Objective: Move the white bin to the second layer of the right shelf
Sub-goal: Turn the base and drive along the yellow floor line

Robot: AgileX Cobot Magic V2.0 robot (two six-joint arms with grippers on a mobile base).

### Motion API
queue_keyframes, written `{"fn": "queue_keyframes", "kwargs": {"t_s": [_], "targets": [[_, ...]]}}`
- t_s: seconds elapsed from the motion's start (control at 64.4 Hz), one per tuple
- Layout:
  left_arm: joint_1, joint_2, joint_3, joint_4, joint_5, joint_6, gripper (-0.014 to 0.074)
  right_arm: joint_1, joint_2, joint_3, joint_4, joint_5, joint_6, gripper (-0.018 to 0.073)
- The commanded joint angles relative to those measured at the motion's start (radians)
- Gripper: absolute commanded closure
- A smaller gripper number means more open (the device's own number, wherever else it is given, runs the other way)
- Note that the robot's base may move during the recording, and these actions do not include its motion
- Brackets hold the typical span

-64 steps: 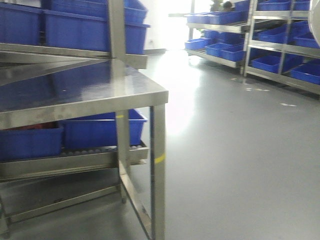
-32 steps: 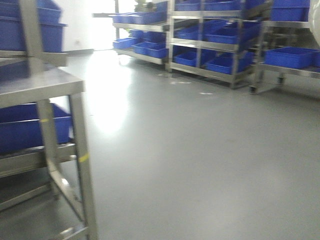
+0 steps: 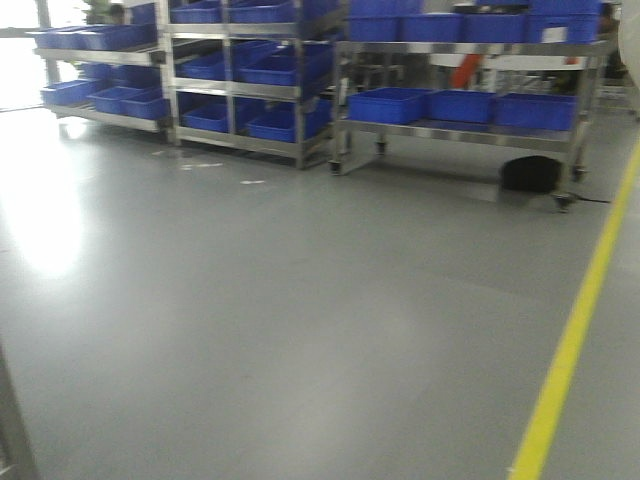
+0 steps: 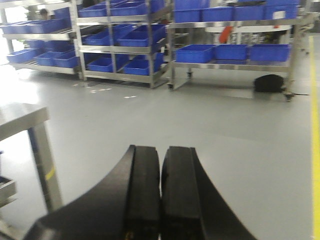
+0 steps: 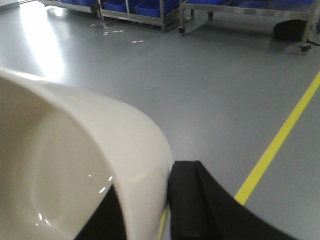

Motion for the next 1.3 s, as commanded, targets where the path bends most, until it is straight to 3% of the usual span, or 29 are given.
{"fn": "queue_keyframes", "kwargs": {"t_s": [0.0, 1.289], "targets": [[-0.005, -0.014, 0.037, -0.005, -0.083, -0.004, 0.0512, -0.006, 0.009, -0.031, -0.002, -0.111, -0.006, 0.0502], [-0.005, -0.014, 0.037, -0.005, -0.083, -0.004, 0.0512, -0.006, 0.009, -0.031, -0.002, -0.111, -0.006, 0.0502]]}}
